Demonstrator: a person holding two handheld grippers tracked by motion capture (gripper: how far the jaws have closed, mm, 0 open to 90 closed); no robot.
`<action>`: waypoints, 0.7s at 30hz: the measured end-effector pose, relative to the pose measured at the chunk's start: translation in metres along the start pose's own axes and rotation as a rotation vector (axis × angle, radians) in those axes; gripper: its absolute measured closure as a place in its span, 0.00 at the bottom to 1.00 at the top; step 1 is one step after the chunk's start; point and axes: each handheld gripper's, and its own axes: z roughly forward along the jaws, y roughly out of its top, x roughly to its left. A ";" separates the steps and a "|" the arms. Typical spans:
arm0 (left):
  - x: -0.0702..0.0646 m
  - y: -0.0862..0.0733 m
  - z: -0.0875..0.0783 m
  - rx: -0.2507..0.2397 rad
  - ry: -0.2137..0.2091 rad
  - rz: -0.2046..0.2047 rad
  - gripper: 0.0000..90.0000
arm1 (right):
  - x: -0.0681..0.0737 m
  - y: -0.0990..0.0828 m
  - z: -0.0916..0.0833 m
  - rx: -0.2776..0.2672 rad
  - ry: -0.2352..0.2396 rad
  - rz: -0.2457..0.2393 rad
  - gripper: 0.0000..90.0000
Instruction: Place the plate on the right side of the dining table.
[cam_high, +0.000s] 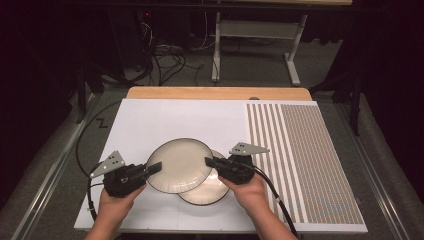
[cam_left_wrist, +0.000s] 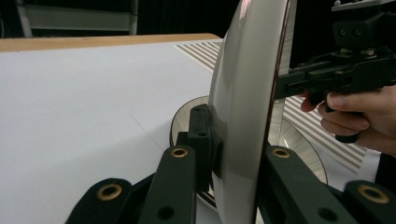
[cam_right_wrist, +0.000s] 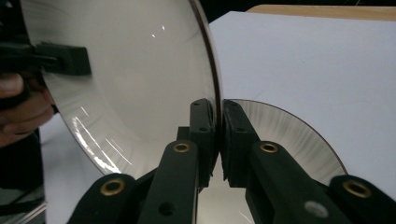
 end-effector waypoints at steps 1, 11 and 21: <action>-0.001 0.000 0.000 0.001 0.001 0.001 0.89 | 0.002 0.002 -0.003 0.003 -0.006 -0.014 0.97; -0.018 0.011 0.021 0.004 -0.036 -0.027 0.89 | -0.005 0.008 -0.033 -0.008 -0.024 -0.017 0.98; -0.031 0.022 0.055 -0.010 -0.077 -0.031 0.89 | -0.022 0.008 -0.064 -0.028 -0.070 0.007 0.98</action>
